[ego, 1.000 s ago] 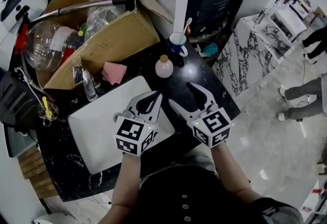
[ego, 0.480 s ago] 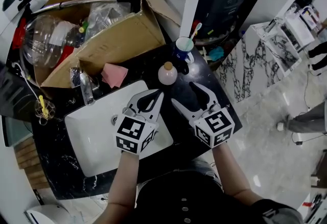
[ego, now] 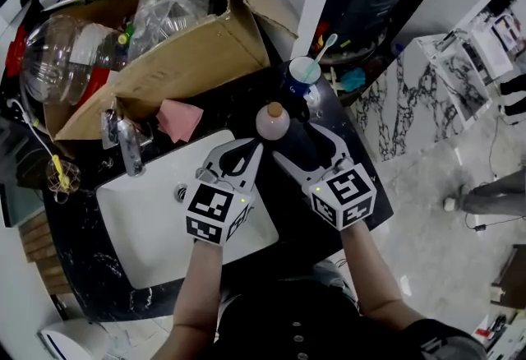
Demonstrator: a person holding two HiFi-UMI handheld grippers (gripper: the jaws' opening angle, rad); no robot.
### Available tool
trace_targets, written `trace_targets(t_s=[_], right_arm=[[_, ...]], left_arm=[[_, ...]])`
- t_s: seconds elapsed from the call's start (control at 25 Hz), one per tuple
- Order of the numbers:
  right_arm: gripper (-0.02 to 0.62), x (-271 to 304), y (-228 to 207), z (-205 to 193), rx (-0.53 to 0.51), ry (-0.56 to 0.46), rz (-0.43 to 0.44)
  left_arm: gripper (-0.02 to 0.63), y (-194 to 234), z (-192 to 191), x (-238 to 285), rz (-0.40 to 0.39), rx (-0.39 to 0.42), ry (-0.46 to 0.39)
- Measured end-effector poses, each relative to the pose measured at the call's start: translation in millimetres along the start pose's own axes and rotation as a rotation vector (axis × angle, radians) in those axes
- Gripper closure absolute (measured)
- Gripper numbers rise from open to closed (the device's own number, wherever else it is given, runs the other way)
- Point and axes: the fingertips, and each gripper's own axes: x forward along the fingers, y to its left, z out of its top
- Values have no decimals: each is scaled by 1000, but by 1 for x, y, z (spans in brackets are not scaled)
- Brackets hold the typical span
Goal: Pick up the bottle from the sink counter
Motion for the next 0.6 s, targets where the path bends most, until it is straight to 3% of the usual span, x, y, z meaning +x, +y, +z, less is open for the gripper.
trace_targets(t_s=[0.6], right_arm=[[213,61,-20,-25,-23,119,43]], left_arm=[[588,34,-36,26,24,-52,61]])
